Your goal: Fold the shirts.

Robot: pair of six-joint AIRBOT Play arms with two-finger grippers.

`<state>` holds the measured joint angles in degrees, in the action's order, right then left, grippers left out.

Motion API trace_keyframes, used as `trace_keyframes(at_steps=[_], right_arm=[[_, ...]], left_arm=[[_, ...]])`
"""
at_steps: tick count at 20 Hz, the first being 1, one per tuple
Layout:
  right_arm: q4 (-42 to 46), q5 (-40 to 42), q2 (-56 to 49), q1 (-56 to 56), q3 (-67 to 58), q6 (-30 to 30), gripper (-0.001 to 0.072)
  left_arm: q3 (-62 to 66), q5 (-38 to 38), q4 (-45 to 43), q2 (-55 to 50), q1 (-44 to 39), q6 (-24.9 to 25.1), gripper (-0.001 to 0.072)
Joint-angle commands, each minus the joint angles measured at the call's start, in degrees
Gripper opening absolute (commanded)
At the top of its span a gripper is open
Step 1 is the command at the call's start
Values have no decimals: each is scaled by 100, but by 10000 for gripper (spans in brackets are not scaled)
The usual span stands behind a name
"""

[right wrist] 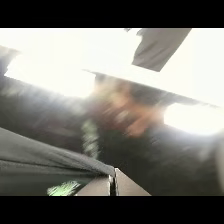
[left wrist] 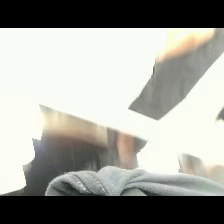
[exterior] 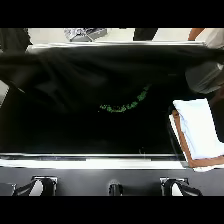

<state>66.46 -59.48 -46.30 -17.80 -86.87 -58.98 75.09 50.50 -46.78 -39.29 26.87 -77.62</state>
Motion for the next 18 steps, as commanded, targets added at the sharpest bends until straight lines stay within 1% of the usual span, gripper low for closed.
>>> trace_keyframes(at_steps=[1, 3, 7, 8, 10, 12, 13, 15, 16, 18], right_arm=[[487, -315, 297, -59, -337, -299, 37], [699, -949, 321, -59, -337, -293, 37], [1421, -2179, 319, -59, -334, -262, 37], [1484, -2522, 319, -59, -326, -258, 37], [1427, -2959, 321, -57, -120, -254, 37], [1257, -3373, 321, -57, 431, -249, 36], [1150, -3456, 332, -57, 850, -199, 36], [940, -3281, 352, -57, 1696, -164, 37], [841, -3108, 350, -57, 2103, -162, 37], [815, -2439, 280, -57, 2747, -81, 37]], left_arm=[[833, -409, -133, 345, 363, -149, 30], [850, -367, -160, 424, 363, -149, 30], [813, -136, -367, 437, 354, -146, 30], [763, 2, -437, 439, 323, -144, 30], [498, 345, -551, 455, 197, -118, 30], [-87, 763, -649, 549, -13, -20, 29], [-538, 909, -669, 647, -138, 203, 29], [-1504, 927, -667, 898, -398, 780, 29], [-1923, 929, -664, 977, -520, 933, 29], [-2623, 855, -662, 949, -765, 933, 29]])
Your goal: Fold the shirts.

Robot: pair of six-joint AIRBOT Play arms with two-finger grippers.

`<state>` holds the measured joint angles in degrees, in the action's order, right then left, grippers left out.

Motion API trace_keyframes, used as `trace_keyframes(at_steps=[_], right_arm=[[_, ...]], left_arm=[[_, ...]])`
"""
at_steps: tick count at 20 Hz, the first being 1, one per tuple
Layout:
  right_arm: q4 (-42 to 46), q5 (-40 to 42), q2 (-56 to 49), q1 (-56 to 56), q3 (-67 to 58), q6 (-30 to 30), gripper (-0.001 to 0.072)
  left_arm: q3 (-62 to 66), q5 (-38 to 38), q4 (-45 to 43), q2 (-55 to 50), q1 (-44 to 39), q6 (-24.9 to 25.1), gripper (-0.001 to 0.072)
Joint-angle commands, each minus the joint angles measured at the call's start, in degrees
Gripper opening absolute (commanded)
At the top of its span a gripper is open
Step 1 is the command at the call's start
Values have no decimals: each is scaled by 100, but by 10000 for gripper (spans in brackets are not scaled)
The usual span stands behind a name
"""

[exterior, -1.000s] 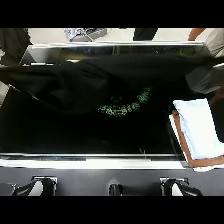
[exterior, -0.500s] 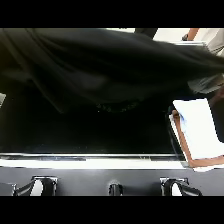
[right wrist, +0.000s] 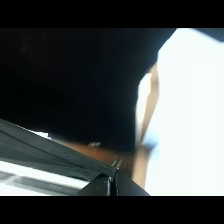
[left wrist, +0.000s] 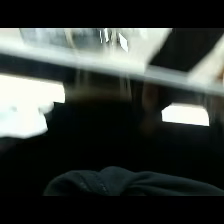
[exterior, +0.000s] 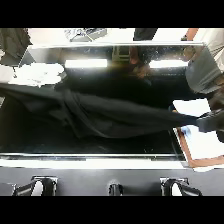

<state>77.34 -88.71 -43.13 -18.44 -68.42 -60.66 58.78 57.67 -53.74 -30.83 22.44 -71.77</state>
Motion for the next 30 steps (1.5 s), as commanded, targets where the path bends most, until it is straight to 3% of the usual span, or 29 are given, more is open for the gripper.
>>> trace_keyframes(at_steps=[1, 5, 9, 11, 12, 13, 14, 15, 16, 17, 20, 24, 27, 30], right_arm=[[-271, 857, -184, 7, 1115, 111, 37], [-863, 2470, -1556, 7, 1250, 39, 37], [-2785, 4605, -3036, 7, 1248, 44, 38], [-3641, 4990, -3536, 7, 1248, 90, 40], [-3803, 4983, -3705, 7, 1248, 208, 85], [-3832, 4944, -3816, 7, 1248, 321, 240], [-3832, 4872, -3834, 4, 1248, 463, 432], [-3814, 4734, -3786, 4, 1187, 723, 582], [-3722, 4492, -3696, 4, 1038, 981, 611], [-3497, 4186, -3606, 4, 828, 1080, 619], [-2603, 2962, -3357, 4, 188, 1043, 627], [-2583, 1624, -3366, 17, 299, 1049, 627], [-2715, 1484, -3432, 17, 662, 1034, 676], [-2922, 1403, -3504, 186, 916, 1036, 687]], left_arm=[[-1279, -17, 35, 7, -448, 345, 30], [-1786, -940, 81, -929, -1027, 343, 30], [-1698, -2441, 560, -2203, -1423, 345, 31], [-1600, -2931, 999, -2776, -1443, 343, 32], [-1558, -2997, 1180, -3025, -1443, 345, 33], [-1512, -2966, 1322, -3257, -1451, 345, 36], [-1449, -2898, 1368, -3414, -1456, 348, 125], [-1344, -2778, 1364, -3480, -1416, 350, 407], [-1207, -2634, 1362, -3469, -1307, 350, 680], [-986, -2347, 1252, -3436, -1104, 352, 720], [-192, -824, 315, -3416, -280, 179, 719], [-466, 837, -1005, -3427, 400, -719, 719], [-1504, 981, -990, -3429, 382, -713, 719], [-2288, 531, -619, -3429, 223, -566, 719]])
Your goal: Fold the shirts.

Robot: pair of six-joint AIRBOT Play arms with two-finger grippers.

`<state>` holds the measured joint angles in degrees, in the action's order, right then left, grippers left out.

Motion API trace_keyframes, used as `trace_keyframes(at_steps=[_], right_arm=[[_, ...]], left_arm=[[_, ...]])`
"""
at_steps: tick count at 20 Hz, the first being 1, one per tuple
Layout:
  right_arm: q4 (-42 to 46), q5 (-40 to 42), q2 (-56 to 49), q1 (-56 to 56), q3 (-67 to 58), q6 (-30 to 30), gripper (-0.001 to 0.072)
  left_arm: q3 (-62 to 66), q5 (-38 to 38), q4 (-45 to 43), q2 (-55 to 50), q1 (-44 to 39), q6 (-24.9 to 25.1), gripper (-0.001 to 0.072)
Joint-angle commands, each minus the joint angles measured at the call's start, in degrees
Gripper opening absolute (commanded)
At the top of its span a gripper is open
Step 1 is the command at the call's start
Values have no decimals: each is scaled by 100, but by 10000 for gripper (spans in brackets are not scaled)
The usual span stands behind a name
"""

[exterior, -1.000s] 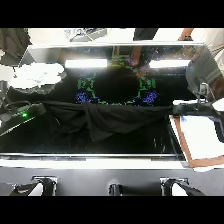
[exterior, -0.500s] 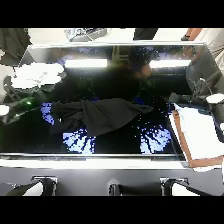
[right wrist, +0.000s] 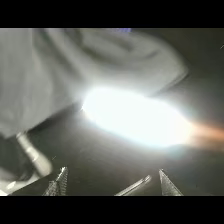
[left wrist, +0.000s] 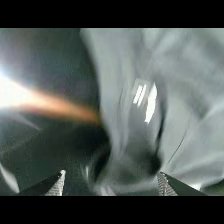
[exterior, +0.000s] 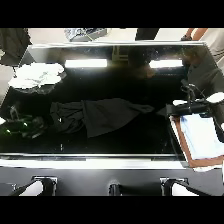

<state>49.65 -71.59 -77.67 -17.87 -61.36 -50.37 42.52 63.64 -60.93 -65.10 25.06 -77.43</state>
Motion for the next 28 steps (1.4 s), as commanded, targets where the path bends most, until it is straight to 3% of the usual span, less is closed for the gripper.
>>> trace_keyframes(at_steps=[1, 7, 8, 11, 12, 13, 14, 15, 18, 24, 25, 26, 27, 28], right_arm=[[-127, -245, -55, 291, 243, 15, 694], [-109, 310, -407, 1362, 245, -42, 703], [-107, 302, -509, 1510, 245, -42, 703], [-201, 402, -802, 1908, 245, -170, 704], [-330, 549, -907, 2017, 245, -247, 704], [-555, 756, -1027, 2138, 245, -282, 704], [-817, 920, -1141, 2251, 245, -282, 704], [-1154, 1073, -1257, 2365, 245, -280, 704], [-1775, 1589, -1504, 2728, 245, -282, 704], [-1805, 2398, -1740, 3357, 245, -1049, 684], [-1825, 2437, -1740, 3392, 238, -1051, 597], [-1869, 2435, -1738, 3405, 238, -1047, 404], [-1899, 2415, -1733, 3405, 232, -1049, 124], [-1895, 2374, -1733, 3407, 195, -1032, 38]], left_arm=[[-778, -227, 210, -4, -81, 107, 720], [-848, -1532, 549, -24, -527, 553, 713], [-848, -1685, 549, -24, -584, 656, 682], [-848, -1858, 549, -22, -640, 763, 445], [-850, -1923, 546, -24, -640, 761, 428], [-848, -1980, 549, -22, -640, 761, 340], [-848, -2015, 549, -22, -640, 763, 157], [-848, -2022, 549, -22, -645, 763, 41], [-848, -2022, 549, -17, -647, 767, 33], [-826, -2020, 549, 28, -645, 765, 33], [-813, -2017, 549, 28, -645, 763, 33], [-796, -2017, 549, 28, -645, 763, 33], [-763, -2015, 549, 28, -645, 763, 33], [-710, -2004, 549, 31, -645, 763, 33]])
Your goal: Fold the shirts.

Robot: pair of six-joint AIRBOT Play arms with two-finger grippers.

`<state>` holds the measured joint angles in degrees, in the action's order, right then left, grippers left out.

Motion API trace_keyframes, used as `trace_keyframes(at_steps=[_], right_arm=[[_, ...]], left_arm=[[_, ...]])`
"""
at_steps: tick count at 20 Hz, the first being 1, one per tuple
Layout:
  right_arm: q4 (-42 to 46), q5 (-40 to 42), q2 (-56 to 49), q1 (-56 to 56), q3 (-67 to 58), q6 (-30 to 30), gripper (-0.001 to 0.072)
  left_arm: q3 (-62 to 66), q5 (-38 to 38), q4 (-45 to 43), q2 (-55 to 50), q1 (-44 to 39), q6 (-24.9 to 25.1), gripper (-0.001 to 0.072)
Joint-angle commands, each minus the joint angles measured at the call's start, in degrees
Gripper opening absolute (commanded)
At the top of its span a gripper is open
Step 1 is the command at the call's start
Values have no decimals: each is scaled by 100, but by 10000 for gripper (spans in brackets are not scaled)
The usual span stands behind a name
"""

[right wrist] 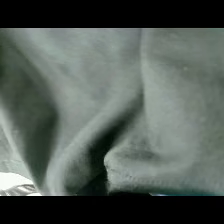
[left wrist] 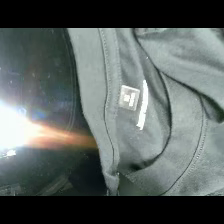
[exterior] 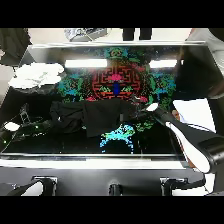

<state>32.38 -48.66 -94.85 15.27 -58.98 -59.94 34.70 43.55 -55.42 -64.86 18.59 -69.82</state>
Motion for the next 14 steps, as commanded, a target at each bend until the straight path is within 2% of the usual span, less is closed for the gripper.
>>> trace_keyframes(at_steps=[1, 4, 7, 10, 14], right_arm=[[-157, 55, -9, 94, -81, 13, 36], [20, 42, 177, 92, -313, 570, 35], [1093, 63, 686, -72, -898, 603, 34], [2435, 70, 1458, -538, -1722, 118, 34], [4197, 96, 2741, -1353, -2739, -857, 34]], left_arm=[[138, 17, -2, 7, 2, 4, 33], [459, 109, -4, 28, 2, 4, 33], [992, 140, -4, 286, 26, 0, 32], [1851, 136, -11, 807, 214, -63, 31], [3165, 0, -13, 1547, 925, -525, 30]])
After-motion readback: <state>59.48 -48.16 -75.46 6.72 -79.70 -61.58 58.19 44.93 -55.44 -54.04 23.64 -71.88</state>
